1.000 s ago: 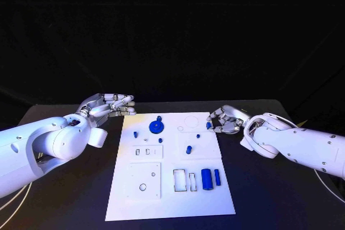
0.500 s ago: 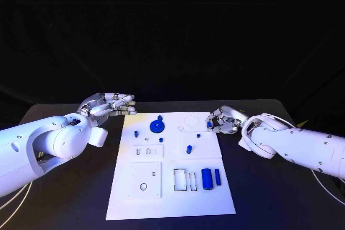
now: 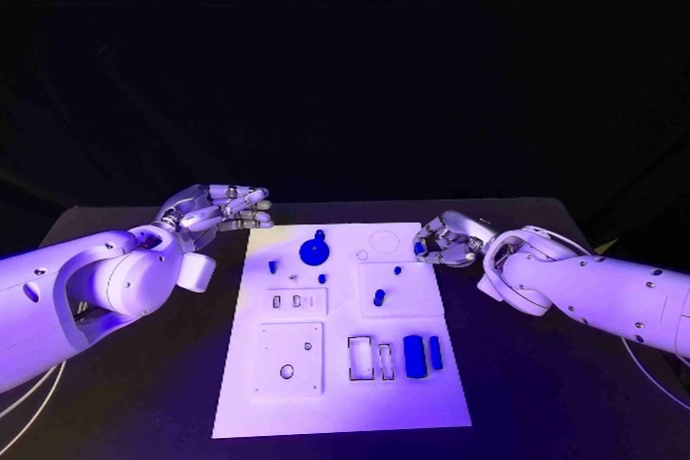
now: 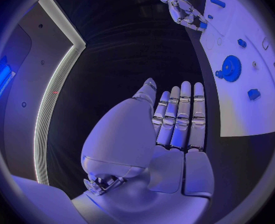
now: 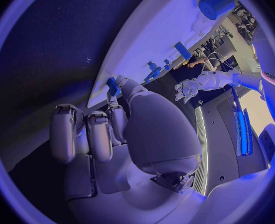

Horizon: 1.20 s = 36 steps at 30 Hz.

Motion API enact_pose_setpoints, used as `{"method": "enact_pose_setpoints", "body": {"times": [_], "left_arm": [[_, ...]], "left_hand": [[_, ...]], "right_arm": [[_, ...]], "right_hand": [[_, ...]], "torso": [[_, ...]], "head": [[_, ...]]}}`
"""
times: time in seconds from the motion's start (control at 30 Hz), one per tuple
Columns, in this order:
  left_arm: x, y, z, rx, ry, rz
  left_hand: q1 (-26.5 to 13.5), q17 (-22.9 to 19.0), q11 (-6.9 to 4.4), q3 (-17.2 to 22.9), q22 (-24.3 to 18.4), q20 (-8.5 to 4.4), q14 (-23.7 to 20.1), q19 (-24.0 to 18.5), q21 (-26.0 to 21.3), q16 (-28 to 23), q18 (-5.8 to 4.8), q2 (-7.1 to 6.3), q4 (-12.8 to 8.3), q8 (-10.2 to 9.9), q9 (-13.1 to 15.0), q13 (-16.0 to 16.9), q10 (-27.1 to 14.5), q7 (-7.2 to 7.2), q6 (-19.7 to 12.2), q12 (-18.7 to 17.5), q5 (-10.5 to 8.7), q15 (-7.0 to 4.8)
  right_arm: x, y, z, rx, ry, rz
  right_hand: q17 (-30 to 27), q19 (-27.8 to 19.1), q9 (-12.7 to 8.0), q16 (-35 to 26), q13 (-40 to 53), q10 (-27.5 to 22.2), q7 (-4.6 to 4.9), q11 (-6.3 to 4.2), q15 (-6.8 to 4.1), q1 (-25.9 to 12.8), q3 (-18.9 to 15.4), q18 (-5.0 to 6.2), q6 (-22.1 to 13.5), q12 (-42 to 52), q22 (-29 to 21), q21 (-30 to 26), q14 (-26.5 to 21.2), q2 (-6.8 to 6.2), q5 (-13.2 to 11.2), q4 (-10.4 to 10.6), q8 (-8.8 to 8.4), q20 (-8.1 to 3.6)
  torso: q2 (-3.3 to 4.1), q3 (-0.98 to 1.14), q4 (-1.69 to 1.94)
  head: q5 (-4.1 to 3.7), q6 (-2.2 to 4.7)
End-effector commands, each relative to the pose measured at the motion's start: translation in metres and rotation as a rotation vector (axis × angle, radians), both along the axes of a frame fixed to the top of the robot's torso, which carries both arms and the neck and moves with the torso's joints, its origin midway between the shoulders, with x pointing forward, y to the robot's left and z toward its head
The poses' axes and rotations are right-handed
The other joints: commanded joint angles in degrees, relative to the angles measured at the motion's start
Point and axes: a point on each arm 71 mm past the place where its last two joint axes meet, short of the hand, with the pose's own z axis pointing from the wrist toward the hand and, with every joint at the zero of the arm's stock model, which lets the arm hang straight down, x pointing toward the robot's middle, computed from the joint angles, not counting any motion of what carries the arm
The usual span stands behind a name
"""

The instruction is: Assemble the parts on the task board

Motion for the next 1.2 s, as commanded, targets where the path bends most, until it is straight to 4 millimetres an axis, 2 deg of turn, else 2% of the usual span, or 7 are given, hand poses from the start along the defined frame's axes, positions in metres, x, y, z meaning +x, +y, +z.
{"method": "enact_pose_setpoints", "body": {"times": [0.03,0.37,0.6,1.03,1.2], "left_arm": [[-0.0005,-0.0019,0.0012,-0.01,-0.003,-0.014],[-0.0006,-0.0018,0.0012,-0.01,-0.003,-0.014],[-0.0006,-0.0016,0.0012,-0.009,-0.003,-0.014],[-0.0005,-0.0012,0.0011,-0.009,-0.003,-0.013],[-0.0003,-0.0009,0.001,-0.009,-0.002,-0.012]], "left_hand": [[-0.68,-0.07,-0.16,-0.01,-0.09,0.24,0.41,0.04,-0.25,-0.32,0.23,0.09,0.2,0.14,0.06,0.07,-0.2,0.43,-0.27,0.26,-0.14,-0.11],[-0.68,-0.07,-0.16,-0.01,-0.09,0.24,0.41,0.04,-0.25,-0.32,0.23,0.09,0.2,0.14,0.06,0.07,-0.2,0.43,-0.27,0.26,-0.14,-0.11],[-0.68,-0.07,-0.16,-0.01,-0.09,0.24,0.41,0.04,-0.25,-0.32,0.23,0.09,0.2,0.14,0.06,0.07,-0.2,0.43,-0.27,0.26,-0.14,-0.11],[-0.68,-0.07,-0.16,-0.01,-0.09,0.24,0.41,0.04,-0.25,-0.32,0.23,0.09,0.2,0.14,0.06,0.07,-0.2,0.43,-0.27,0.26,-0.14,-0.11],[-0.68,-0.07,-0.16,-0.01,-0.09,0.24,0.41,0.04,-0.25,-0.32,0.23,0.09,0.2,0.14,0.06,0.07,-0.2,0.43,-0.27,0.26,-0.14,-0.11]], "right_arm": [[0.0001,-0.0006,-0.001,-0.012,0.001,0.0],[0.0011,-0.0017,-0.0012,-0.013,0.0,-0.006],[0.0012,-0.0008,-0.0008,-0.011,-0.004,-0.006],[0.0014,-0.0007,-0.0003,-0.01,-0.011,-0.02],[0.0002,0.0009,0.0015,0.0,-0.027,-0.035]], "right_hand": [[11.37,0.4,0.08,0.35,0.08,0.28,-0.12,-0.19,-0.48,-0.06,0.16,-0.48,0.59,0.29,4.75,0.36,5.19,0.57,-0.07,0.31,0.26,-0.04],[11.4,0.5,0.12,0.36,0.19,0.38,-0.24,-0.3,-0.57,-0.1,0.21,-0.51,0.93,0.35,4.89,0.45,5.2,0.71,-0.18,0.34,0.36,-0.12],[11.47,0.65,0.43,0.39,0.45,0.62,-0.87,-0.82,-0.97,-0.34,0.24,-0.56,2.47,0.48,5.12,0.58,5.22,1.1,-0.46,0.49,1.05,-0.44],[11.4,0.67,0.46,0.35,0.48,0.7,-1.05,-1.01,-1.21,-1.03,-0.25,-0.56,2.59,0.47,5.16,0.55,5.2,0.89,-1.55,0.8,1.05,-0.73],[11.52,0.83,0.58,0.41,0.76,0.96,-1.3,-1.22,-1.37,-1.35,-0.22,-0.62,3.1,0.61,5.39,0.7,5.23,1.45,-1.16,1.15,1.29,-0.87]], "torso": [[0.01,0.02,-0.03],[0.0,0.03,0.01],[0.02,0.0,-0.01],[0.0,0.01,0.02],[-0.02,0.04,-0.01]], "head": [[-0.01,-0.02],[-0.04,-0.11],[-0.06,-0.22],[-0.04,-0.43],[0.01,-0.41]]}}
